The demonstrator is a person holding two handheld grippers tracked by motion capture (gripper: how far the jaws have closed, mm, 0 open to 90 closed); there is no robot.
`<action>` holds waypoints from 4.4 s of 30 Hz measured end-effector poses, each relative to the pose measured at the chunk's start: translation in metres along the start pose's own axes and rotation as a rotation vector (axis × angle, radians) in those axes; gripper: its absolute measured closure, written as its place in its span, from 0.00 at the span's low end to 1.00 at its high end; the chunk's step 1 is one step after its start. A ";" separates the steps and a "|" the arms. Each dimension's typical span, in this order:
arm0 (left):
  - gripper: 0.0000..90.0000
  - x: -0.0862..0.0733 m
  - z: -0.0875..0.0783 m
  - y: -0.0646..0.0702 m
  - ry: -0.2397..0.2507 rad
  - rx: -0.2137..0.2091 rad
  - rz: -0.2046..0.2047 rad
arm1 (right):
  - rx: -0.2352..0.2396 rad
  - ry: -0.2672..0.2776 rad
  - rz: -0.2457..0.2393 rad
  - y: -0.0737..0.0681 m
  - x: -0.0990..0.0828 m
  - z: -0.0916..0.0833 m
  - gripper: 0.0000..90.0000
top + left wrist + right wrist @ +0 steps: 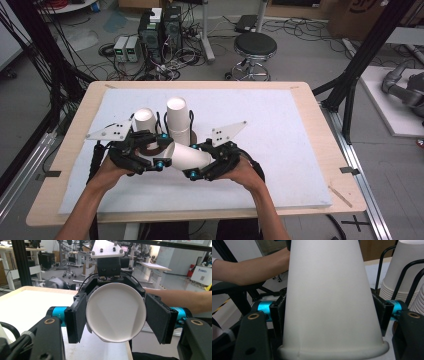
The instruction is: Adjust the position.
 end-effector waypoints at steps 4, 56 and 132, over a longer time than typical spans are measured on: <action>0.41 0.000 0.000 0.000 0.002 0.002 -0.001 | 0.000 -0.002 0.002 0.000 0.000 -0.001 0.37; 0.06 -0.035 -0.016 -0.011 -0.885 0.310 0.048 | -0.049 -0.620 -0.081 0.001 -0.016 -0.015 0.37; 0.39 -0.070 0.028 -0.003 -1.083 0.143 0.106 | 0.047 -0.713 -0.094 -0.012 -0.018 0.006 0.22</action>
Point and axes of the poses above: each handheld gripper's, and its own axes: z roughly forward along the jaws, x roughly out of its top, y roughly to its right, the point moved 10 cm from there along z, roughly forward along the jaws, and after that the axes turned 10 degrees about -z, right-handed, at the moved point
